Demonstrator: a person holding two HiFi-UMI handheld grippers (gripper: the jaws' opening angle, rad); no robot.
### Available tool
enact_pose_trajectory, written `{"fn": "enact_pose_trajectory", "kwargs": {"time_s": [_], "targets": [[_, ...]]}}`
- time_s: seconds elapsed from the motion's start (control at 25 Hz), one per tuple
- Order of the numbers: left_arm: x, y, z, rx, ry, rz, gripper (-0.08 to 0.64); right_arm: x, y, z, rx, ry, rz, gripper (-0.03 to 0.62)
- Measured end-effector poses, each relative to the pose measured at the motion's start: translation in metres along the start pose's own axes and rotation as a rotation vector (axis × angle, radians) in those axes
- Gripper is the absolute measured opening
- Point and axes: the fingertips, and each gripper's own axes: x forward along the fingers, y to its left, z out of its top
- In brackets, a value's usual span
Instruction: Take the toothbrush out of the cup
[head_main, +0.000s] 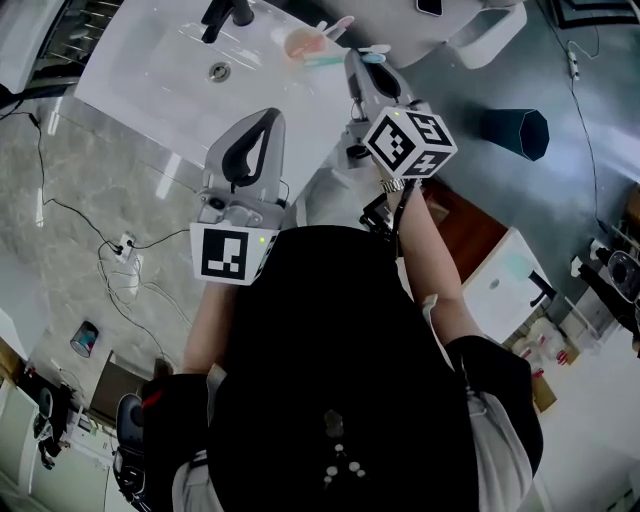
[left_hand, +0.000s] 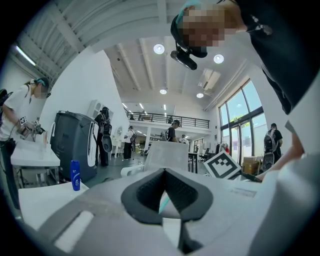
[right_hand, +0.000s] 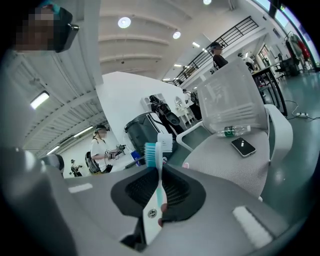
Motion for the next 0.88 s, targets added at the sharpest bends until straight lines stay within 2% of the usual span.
{"fn": "enact_pose_trajectory", "kwargs": {"time_s": [0.52, 0.88], "targets": [[-0.023, -0.017, 0.004, 0.011, -0.015, -0.064, 0.002, -0.045, 0.014, 0.015, -0.019, -0.071, -0.033, 0.025], [-0.049, -0.018, 0.013, 0.018, -0.049, -0.081, 0.002, -0.081, 0.04, 0.022, -0.021, -0.13, -0.039, 0.025]]}}
